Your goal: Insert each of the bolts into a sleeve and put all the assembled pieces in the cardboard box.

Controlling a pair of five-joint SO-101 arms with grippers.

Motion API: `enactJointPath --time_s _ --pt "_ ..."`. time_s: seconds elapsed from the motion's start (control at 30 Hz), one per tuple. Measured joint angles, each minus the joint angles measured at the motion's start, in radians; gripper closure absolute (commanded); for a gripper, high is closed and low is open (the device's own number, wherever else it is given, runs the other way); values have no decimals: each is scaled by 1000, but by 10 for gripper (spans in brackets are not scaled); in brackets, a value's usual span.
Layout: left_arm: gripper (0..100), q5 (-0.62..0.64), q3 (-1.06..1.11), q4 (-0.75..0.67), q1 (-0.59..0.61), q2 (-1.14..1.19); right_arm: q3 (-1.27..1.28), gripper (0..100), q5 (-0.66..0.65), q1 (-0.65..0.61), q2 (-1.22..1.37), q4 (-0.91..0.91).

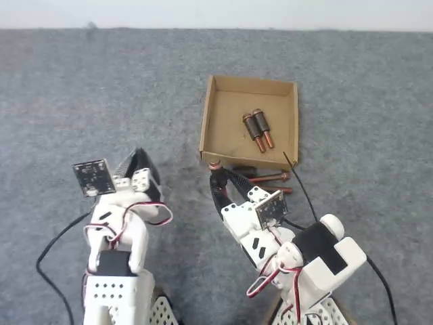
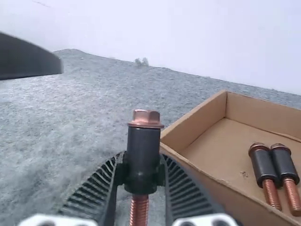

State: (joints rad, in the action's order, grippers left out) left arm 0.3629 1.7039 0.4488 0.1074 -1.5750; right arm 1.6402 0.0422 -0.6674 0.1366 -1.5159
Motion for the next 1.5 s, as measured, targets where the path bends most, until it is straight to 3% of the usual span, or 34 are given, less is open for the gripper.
enactJointPath --time_s 0.1,0.4,0.73,0.9,1.23,1.5 --pt "989 -52 0 91 68 0 0 992 -5 0 0 0" --pt "989 -253 0 410 86 0 0 992 -176 72 0 0" --pt "989 -348 0 453 91 0 0 992 -199 124 0 0" --pt "989 -359 0 454 157 0 15 992 -199 138 -77 25" --pt "988 -364 0 454 178 0 20 992 -199 137 -470 505" --pt "988 -364 0 454 178 0 -89 992 -199 216 -855 1149"
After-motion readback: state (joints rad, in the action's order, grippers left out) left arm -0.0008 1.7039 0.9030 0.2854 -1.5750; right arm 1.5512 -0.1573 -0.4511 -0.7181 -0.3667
